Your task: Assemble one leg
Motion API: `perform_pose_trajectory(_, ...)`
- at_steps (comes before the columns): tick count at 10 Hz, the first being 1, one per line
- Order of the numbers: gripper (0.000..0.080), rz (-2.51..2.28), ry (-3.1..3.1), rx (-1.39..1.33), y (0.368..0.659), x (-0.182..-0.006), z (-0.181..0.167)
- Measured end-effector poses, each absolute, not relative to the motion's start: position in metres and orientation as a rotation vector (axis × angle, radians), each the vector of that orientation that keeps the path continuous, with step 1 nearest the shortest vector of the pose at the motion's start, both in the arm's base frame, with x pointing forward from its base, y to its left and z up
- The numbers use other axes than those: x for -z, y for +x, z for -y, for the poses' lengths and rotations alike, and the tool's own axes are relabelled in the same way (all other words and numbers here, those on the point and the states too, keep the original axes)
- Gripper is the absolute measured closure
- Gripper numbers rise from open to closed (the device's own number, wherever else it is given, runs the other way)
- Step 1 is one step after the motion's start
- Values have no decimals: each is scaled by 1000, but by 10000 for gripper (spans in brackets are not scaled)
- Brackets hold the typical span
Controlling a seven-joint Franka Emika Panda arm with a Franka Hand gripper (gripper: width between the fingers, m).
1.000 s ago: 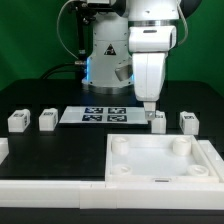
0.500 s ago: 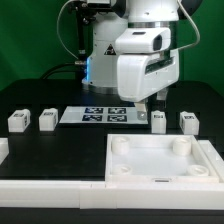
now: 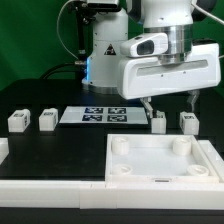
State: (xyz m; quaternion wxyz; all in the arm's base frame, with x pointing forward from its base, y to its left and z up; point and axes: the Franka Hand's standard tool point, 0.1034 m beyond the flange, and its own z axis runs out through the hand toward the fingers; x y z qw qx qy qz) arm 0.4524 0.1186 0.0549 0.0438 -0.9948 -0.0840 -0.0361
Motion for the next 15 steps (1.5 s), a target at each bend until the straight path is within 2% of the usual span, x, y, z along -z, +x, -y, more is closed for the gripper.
perform_pose_trajectory(1,151,52,-3039,97,449,-55,-132)
perform_pose_trajectory(3,151,-8,-3028,98,444,-53,-154)
perform_pose_trajectory(6,151,3,-3034,38,444,-53,-153)
perform_pose_trajectory(7,151,17,-3042,-59,437,-50,-152)
perform_pose_trajectory(8,151,15,-3045,-284,430,-49,-154)
perform_pose_trajectory(12,151,-33,-2948,-829,423,-44,-174)
perform_pose_trajectory(15,151,-1,-2848,-1125,413,-27,-166)
